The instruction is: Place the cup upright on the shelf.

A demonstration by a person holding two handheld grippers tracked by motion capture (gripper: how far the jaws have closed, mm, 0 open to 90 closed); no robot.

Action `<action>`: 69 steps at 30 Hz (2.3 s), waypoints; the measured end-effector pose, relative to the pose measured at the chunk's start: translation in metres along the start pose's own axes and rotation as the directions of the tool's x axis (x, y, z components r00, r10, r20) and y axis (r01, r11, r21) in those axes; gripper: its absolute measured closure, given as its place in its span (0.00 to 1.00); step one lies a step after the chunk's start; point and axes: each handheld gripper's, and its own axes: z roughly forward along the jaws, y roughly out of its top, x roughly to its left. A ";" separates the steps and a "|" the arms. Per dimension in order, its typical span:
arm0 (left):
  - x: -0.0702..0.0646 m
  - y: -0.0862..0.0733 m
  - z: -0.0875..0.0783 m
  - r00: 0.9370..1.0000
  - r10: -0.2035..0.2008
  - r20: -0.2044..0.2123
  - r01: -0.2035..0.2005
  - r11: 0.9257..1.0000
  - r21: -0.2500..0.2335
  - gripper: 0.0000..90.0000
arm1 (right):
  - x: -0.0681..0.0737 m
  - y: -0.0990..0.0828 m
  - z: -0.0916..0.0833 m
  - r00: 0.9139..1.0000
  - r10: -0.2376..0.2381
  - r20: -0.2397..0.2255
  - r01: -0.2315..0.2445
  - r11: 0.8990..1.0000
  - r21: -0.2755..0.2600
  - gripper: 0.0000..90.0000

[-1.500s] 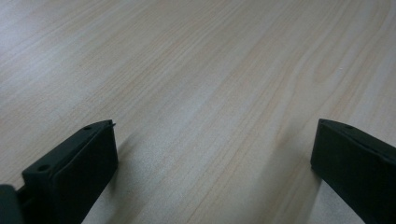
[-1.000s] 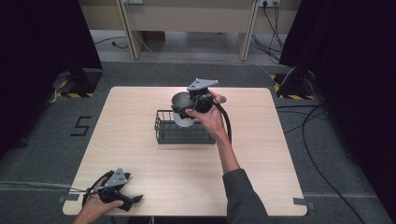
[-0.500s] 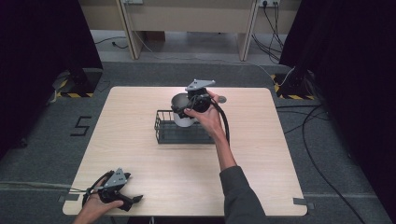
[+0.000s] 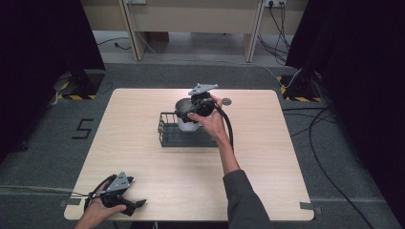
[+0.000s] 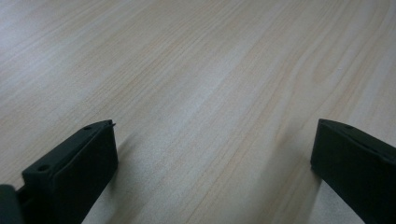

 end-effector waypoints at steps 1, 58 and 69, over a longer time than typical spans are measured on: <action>0.000 0.000 0.000 1.000 0.000 0.000 0.000 1.000 0.000 0.00 | 0.000 -0.001 0.001 1.000 0.000 -0.001 0.000 1.000 0.002 0.07; 0.000 0.000 0.000 1.000 -0.001 0.001 0.001 1.000 0.000 0.00 | 0.004 -0.016 0.011 0.995 -0.086 0.049 0.081 0.992 0.099 0.06; 0.000 0.000 0.000 1.000 0.000 0.000 0.000 1.000 0.000 0.00 | 0.009 -0.007 -0.002 0.996 -0.081 0.034 0.079 0.996 0.050 0.17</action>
